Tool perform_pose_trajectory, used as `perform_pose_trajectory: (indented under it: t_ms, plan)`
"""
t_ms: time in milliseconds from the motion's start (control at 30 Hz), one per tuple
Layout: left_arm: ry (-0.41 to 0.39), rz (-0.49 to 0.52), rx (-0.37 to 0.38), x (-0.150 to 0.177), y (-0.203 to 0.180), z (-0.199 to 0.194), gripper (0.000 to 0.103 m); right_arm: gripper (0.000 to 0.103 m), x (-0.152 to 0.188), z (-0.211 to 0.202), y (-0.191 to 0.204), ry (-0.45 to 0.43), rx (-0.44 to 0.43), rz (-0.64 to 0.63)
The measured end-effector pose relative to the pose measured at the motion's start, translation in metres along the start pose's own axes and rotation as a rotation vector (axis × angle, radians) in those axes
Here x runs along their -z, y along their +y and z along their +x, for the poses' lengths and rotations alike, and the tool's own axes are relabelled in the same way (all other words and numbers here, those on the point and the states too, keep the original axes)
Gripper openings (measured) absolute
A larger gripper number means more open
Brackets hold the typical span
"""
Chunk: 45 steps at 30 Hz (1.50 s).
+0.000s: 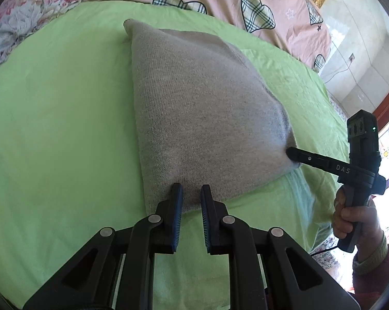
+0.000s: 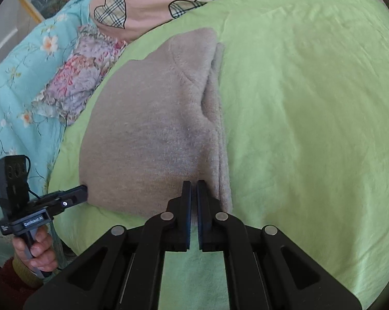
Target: Fold small clothes
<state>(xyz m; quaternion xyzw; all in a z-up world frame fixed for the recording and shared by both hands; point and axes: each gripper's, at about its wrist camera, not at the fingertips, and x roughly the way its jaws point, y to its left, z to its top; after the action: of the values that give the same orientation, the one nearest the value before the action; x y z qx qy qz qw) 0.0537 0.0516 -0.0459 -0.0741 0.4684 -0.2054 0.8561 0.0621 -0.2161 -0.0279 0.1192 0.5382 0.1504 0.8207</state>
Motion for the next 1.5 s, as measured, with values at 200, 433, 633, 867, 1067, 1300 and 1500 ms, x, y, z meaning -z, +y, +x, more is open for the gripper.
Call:
perform_pose_trajectory:
  t_ms: [200,433,633,867,1067,1300,1500]
  plan:
    - [-0.002,-0.014,0.009,0.000,0.004,0.000,0.014,0.005,0.005,-0.002,0.002,-0.005,0.022,-0.017]
    - [0.014,0.008,-0.053,0.012,-0.001,-0.018,0.022,0.005,0.012,-0.021,0.011,0.006,0.094,-0.026]
    - [-0.014,0.036,-0.139,0.028,-0.014,-0.039,0.059,0.053,0.031,-0.046,0.026,-0.017,0.105,-0.039]
    - [0.024,0.029,-0.201,0.055,-0.019,-0.048,0.074,0.061,0.065,-0.061,0.043,-0.014,0.131,-0.079]
    - [0.012,0.043,-0.272,0.064,-0.017,-0.053,0.079,0.080,0.083,-0.061,0.054,-0.002,0.166,-0.133]
    - [-0.046,0.049,-0.309,0.043,-0.020,-0.056,0.081,0.086,0.065,-0.054,0.061,-0.037,0.173,-0.171]
    - [-0.030,0.057,-0.362,0.020,-0.025,-0.048,0.084,0.088,0.049,-0.044,0.067,-0.024,0.162,-0.186]
